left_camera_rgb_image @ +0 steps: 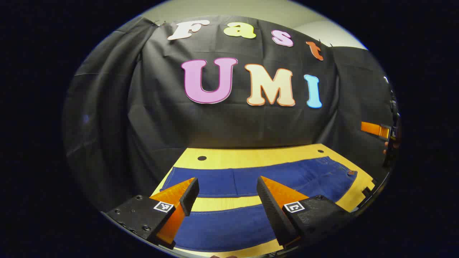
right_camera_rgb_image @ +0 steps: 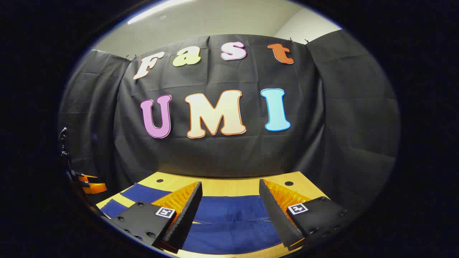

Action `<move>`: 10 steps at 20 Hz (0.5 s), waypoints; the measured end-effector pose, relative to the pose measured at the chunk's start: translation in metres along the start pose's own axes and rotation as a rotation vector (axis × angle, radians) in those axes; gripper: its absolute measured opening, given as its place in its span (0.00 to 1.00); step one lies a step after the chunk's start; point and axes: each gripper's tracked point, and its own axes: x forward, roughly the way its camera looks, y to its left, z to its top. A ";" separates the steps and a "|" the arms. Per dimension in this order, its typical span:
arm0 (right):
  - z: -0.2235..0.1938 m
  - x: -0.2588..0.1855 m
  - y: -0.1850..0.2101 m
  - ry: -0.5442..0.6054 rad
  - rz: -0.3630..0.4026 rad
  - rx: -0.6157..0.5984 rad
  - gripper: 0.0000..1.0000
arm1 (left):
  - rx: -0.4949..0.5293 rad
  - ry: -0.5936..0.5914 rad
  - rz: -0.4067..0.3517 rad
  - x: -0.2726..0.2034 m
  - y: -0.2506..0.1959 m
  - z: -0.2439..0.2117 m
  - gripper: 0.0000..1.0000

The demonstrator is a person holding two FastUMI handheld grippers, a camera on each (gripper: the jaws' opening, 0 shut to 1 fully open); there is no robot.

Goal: Grasp the waist and the cuffs of the jeans and fold them to make the two legs overlap; first hold the waist and fold one-third of the jeans toward the cuffs, then hold the cuffs and fold the remaining one-third in the same direction to finish folding.

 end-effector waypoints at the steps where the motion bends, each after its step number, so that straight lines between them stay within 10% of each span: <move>1: -0.001 -0.002 0.002 0.003 0.002 -0.011 0.94 | 0.014 0.022 -0.019 -0.003 -0.001 -0.008 0.94; 10: -0.025 -0.023 0.026 0.052 0.009 -0.083 0.98 | 0.011 0.139 -0.069 -0.022 0.000 -0.059 0.96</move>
